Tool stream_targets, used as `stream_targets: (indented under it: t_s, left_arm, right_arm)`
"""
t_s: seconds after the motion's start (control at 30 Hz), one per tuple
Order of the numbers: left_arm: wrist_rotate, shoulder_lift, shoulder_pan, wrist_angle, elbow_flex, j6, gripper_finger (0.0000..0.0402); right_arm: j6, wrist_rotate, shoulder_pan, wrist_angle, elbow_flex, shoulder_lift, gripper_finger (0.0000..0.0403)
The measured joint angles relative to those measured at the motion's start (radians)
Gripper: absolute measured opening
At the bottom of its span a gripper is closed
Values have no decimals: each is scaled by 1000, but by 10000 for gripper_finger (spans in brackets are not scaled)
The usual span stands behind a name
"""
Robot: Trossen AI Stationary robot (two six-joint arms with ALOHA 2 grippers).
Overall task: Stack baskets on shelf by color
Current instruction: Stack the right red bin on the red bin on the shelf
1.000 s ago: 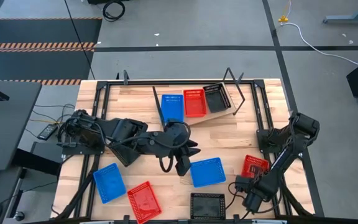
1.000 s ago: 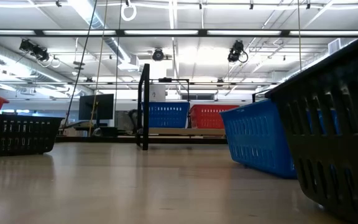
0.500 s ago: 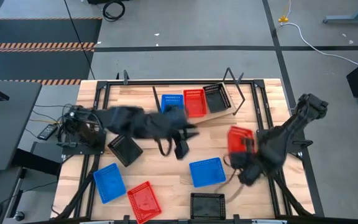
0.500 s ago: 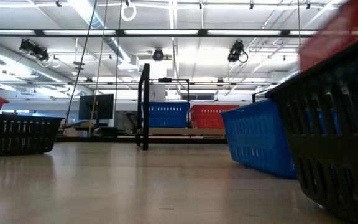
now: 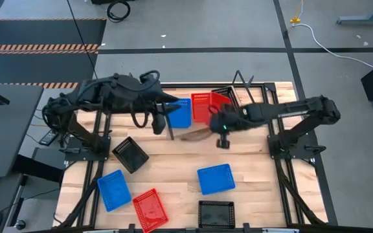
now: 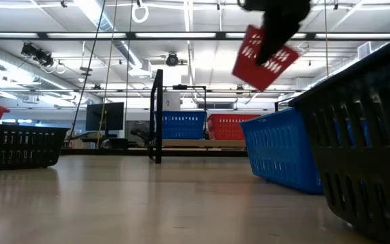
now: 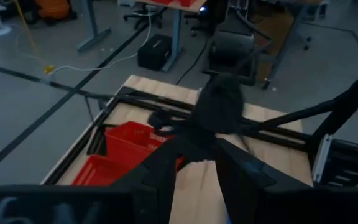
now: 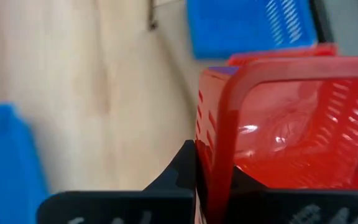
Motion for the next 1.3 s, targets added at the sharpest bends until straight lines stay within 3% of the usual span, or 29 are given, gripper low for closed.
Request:
stream_targets:
  t_s: [0.27,0.6,0.77,1.0,1.3]
  left_arm:
    - [4,-2,-1,-84,-1,-85,116]
    - [17,-13,-4,-66,0,-112,116]
    - [16,-12,16,-23,-1,-112,116]
    - [17,-12,46,122,0,-80,116]
    - [19,-12,62,131,0,-79,116]
  right_arm:
    - [-207,-189,-172,239,0,120,3]
    - [-332,-206,-241,209,0,172,4]
    - [-332,-270,-278,216,0,193,7]
    - [-332,-266,-321,238,0,207,27]
    - [-313,-277,-347,230,0,206,47]
